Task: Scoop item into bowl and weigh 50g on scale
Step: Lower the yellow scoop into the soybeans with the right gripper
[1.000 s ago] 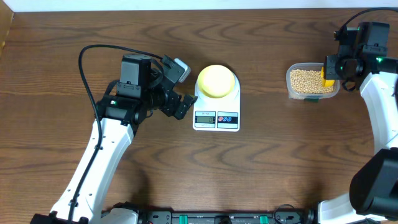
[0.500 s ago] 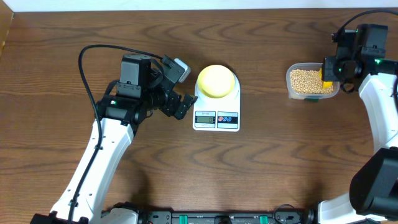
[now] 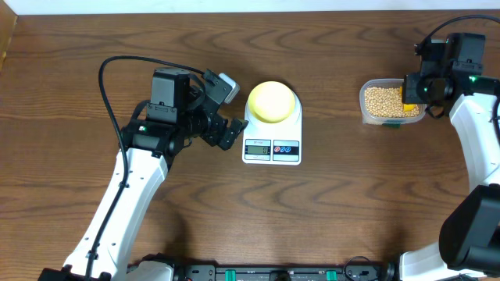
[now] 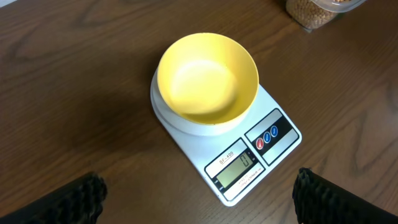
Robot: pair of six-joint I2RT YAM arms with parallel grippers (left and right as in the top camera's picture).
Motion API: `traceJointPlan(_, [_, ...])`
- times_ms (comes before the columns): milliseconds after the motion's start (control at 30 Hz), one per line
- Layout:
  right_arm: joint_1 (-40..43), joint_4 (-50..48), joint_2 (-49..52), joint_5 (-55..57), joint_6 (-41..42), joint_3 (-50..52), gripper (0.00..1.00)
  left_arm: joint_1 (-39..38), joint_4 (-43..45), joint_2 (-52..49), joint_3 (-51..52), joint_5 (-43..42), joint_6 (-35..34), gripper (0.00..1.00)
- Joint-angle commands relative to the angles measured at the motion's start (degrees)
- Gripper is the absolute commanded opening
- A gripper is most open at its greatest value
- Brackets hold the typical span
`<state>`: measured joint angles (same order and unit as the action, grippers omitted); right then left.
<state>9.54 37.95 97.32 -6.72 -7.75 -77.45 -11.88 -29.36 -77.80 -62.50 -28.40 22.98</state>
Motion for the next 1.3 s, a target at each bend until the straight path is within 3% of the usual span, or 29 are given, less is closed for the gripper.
traceJointPlan(0, [0.2, 0.1, -0.5, -2.9, 1.0, 1.1, 0.01, -0.1, 0.0, 0.9, -0.3, -0.5, 1.0, 0.98])
traceJointPlan(933, [0.3, -0.5, 3.7, -9.2, 1.0, 1.2, 0.02, -0.1, 0.1, 0.9, -0.3, -0.5, 1.0, 0.97])
traceJointPlan(1267, [3.9, -1.0, 3.7, -17.9, 0.8, 1.2, 0.01, -0.1, 0.0, 0.9, -0.3, -0.5, 1.0, 0.98])
